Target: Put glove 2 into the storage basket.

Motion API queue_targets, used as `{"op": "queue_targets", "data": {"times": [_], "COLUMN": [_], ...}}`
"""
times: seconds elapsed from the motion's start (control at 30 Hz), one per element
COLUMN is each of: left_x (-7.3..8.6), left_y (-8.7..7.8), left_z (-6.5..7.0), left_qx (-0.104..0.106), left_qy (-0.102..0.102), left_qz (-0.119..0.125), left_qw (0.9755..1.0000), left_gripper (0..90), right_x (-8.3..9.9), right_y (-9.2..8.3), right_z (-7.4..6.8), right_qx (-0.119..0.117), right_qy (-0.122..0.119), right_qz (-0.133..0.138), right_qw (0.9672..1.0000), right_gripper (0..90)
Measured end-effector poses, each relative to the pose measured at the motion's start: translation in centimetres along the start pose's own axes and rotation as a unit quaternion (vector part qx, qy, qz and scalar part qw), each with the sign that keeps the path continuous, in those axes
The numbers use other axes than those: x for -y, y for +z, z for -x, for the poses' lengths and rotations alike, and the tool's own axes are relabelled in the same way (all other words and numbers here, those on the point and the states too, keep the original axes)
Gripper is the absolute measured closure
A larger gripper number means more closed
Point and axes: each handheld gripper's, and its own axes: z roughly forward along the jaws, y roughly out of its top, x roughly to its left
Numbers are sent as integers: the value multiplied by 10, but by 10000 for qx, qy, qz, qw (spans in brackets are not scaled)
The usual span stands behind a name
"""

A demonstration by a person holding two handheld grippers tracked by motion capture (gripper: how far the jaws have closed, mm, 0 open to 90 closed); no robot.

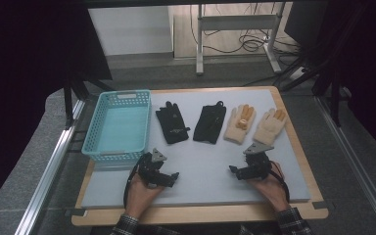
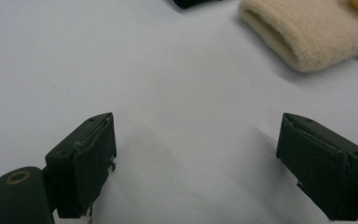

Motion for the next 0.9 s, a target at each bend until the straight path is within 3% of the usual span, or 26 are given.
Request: {"op": "queue_targets", "data": {"times": [0.53, 0.6, 0.9], "left_x": [0, 0, 0], "left_y": [0, 0, 0], "left_z": [1, 1, 1], "left_qx": [-13, -16, -16], "left_qy": [13, 12, 2], "left_qz": [13, 17, 18], "left_qw": [10000, 10000, 10000], "left_gripper": [2, 2, 2], "right_x": [-13, -20, -44], "right_y": [-2, 1, 9], "right_z": [7, 9, 13], "right_qx": [-53, -144, -202], "right_qy": [138, 229, 168], "right_qz": [15, 6, 106], "right_qw": [9999, 9996, 9996], "right_gripper": [122, 126, 158]}}
